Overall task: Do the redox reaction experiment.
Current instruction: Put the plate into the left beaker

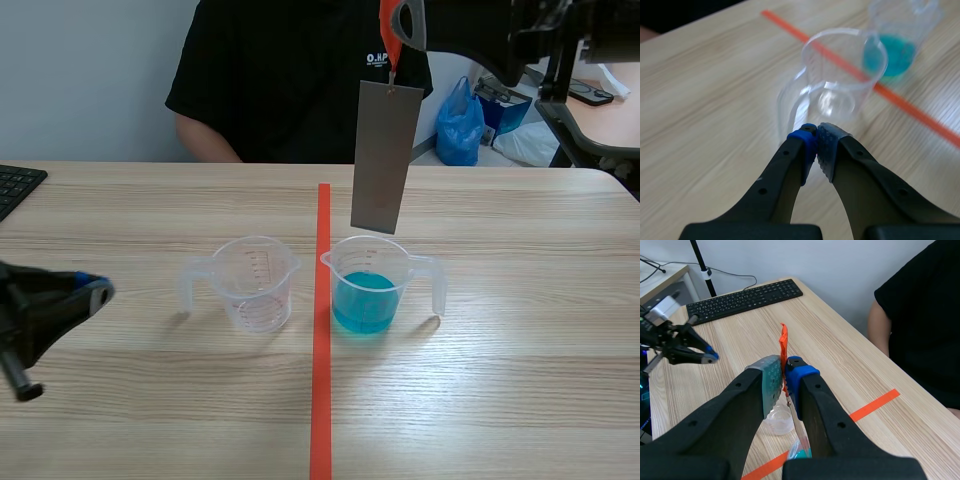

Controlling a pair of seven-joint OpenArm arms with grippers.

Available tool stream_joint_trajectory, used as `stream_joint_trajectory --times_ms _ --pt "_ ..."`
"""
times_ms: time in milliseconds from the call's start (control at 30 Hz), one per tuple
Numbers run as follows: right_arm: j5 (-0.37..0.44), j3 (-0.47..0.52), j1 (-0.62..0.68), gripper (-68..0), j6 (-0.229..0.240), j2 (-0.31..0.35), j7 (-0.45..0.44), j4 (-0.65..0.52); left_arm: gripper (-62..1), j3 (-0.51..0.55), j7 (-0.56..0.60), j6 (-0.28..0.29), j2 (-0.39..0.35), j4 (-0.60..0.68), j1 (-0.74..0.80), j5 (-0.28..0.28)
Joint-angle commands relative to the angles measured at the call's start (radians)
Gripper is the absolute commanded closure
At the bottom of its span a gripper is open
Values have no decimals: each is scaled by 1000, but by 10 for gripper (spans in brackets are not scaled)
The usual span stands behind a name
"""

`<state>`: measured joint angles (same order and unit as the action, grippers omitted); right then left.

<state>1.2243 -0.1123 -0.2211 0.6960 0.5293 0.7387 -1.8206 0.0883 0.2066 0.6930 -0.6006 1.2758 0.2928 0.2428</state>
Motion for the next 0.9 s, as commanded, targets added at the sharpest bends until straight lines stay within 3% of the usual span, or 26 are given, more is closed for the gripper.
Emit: stream_joint_trajectory --times_ms 0,167,333,600,767,867 --pt "22 13 -23 -17 0 13 -19 -11 -27 56 41 3 1 -5 64 -24" --pt "22 13 -23 -17 0 13 -19 -11 -27 243 191 -14 2 -5 297 -136" --pt "22 13 -23 -17 0 12 -23 -11 -27 344 332 -145 37 -6 492 -286" --pt "14 -4 -26 -17 0 -18 -23 -11 -27 404 529 -308 159 -6 705 -487" --pt "-20 -36 -42 -17 0 -43 -23 -11 -27 406 629 -337 209 -6 803 -580" --pt "-44 -59 -60 -17 0 -65 -23 -11 -27 406 653 -348 222 -6 837 -600"
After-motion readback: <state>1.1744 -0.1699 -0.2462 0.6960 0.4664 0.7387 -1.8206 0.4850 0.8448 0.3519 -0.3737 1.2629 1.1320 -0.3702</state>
